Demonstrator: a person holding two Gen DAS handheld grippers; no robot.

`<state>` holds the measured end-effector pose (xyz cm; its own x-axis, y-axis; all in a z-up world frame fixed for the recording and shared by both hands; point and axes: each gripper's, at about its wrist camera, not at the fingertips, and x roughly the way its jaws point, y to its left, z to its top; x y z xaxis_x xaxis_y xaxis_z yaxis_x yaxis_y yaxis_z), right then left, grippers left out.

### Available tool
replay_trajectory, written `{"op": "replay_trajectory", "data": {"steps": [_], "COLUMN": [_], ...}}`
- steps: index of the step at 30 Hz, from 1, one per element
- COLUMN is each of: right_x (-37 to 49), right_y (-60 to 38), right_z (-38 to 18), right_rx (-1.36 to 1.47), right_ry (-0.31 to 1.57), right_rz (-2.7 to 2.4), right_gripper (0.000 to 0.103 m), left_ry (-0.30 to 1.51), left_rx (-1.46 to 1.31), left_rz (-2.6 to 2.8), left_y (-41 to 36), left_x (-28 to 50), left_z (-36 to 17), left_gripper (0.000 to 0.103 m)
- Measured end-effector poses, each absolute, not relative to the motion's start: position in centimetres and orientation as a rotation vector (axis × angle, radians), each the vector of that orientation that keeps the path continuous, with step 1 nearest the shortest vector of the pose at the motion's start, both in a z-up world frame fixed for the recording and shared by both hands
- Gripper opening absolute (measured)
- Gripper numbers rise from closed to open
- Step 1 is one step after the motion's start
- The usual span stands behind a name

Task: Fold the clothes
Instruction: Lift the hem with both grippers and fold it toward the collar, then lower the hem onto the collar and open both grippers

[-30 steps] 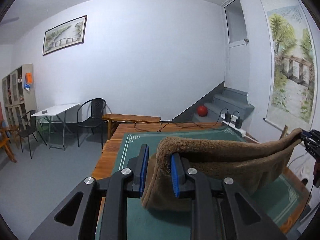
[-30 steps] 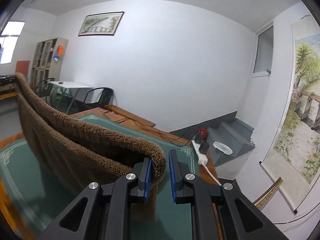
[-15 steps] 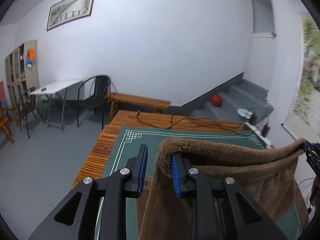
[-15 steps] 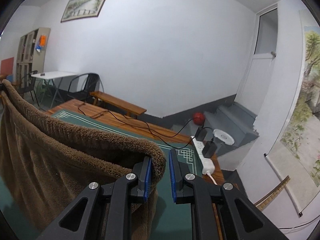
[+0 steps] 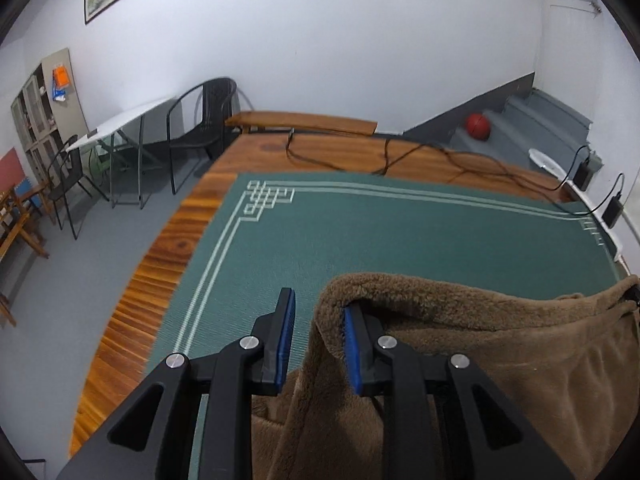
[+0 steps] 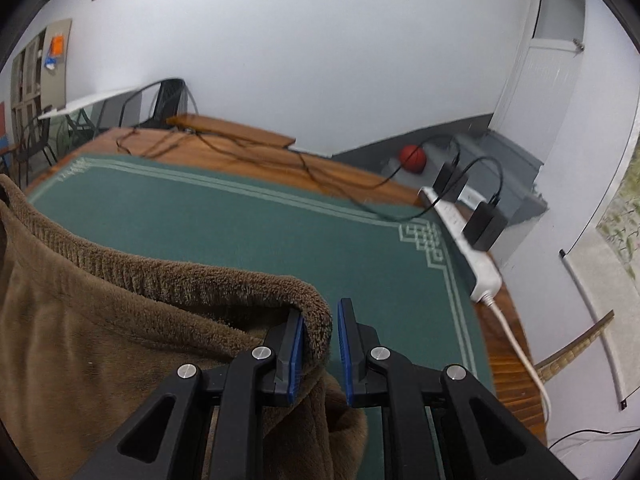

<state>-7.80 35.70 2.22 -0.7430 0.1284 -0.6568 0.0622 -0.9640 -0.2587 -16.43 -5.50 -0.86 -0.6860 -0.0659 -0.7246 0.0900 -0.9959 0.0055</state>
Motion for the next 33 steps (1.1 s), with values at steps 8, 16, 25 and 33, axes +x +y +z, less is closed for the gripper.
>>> {"op": "replay_trajectory", "data": {"steps": [8, 16, 25, 33], "right_x": [-9.2, -7.9, -4.5, -6.3], "right_y": [35.4, 36.2, 36.0, 33.8], "right_z": [-0.3, 1.0, 4.2, 2.0], "right_rx": [-1.213, -1.285, -1.257, -1.448], "right_ry": [-0.415, -0.292, -0.211, -0.184], "right_rz": [2.836, 2.905, 3.039, 3.020], "right_gripper": [0.016, 0.071, 0.071, 0.071], "left_ry": [-0.038, 0.061, 0.495, 0.093], "left_rx": [1.272, 1.415, 1.396, 1.593], "left_rz": [-2.718, -2.731, -2.865, -2.903], "left_y": [-5.5, -7.0, -10.7, -3.3], "left_x": [-17.5, -17.4, -13.9, -14.1], "left_z": [-3.0, -2.5, 1.6, 0.0], "left_gripper": [0.056, 0.082, 0.085, 0.085]}}
